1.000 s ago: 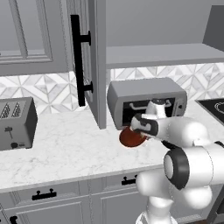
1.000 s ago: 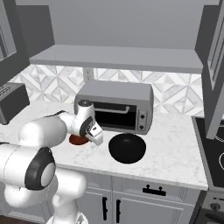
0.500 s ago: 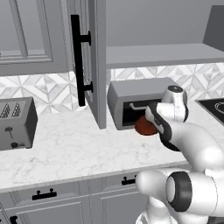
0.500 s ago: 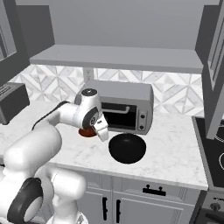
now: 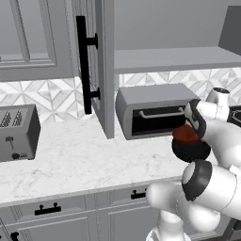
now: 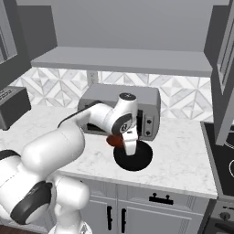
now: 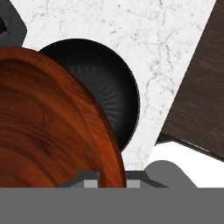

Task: Pick up the bowls on the counter and stack them on top of one another in the open cabinet. Place the smaller bowl on top of the larger bowl.

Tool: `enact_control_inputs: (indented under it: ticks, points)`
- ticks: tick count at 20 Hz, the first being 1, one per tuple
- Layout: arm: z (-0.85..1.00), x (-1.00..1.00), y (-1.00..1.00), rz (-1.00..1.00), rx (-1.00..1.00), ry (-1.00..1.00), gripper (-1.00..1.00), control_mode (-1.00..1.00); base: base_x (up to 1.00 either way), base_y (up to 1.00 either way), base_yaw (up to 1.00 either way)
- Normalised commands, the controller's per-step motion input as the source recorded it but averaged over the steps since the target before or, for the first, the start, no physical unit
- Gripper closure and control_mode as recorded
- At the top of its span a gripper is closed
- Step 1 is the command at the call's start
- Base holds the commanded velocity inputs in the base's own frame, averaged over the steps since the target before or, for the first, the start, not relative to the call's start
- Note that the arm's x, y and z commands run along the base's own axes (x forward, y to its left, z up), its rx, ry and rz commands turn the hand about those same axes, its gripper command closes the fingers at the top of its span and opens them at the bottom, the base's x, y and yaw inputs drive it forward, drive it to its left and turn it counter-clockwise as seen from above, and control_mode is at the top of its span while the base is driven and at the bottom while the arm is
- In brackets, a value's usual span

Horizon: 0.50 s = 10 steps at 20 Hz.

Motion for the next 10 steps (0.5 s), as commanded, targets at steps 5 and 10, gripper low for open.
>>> enact_control_inputs:
  ticks: [5, 10]
  points:
    - [-0.38, 0.0, -0.25, -0.06, 0.0, 0.04, 1.0, -1.0, 0.0, 0.0, 0.0]
    - [-0.43, 0.03, -0.01, -0.02, 0.0, 0.01, 1.0, -1.0, 0.0, 0.0, 0.0]
